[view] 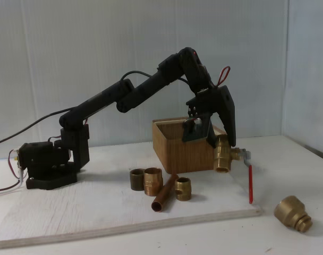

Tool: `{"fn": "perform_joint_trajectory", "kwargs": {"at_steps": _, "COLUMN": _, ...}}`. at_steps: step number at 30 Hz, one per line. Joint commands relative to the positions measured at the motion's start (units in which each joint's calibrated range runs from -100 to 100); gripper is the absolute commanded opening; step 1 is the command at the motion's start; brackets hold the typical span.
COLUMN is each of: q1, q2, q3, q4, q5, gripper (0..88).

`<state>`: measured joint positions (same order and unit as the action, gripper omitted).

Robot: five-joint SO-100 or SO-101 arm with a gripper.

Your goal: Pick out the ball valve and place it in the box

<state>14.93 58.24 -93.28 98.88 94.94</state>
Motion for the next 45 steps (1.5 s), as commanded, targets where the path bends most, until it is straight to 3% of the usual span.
{"fn": "perform_joint_trajectory", "kwargs": {"at_steps": 1, "q1": -1.0, "q2": -7.8, "q3": -5.1, "q4": 0.3, "q5": -0.3, "gripper": 3.0}}
{"fn": "perform_joint_trajectory", "kwargs": {"at_steps": 31, "q1": -4.1, "q2": -26.2, "q3": -4.7, "q4": 0.3, "q5": -1.0, "gripper": 2.9}}
{"fn": "perform_joint_trajectory", "kwargs": {"at_steps": 45, "q1": -10.1, "q2": -30.6, "q3": -4.7, "q4": 0.3, "q5": -4.1, "gripper": 2.8}}
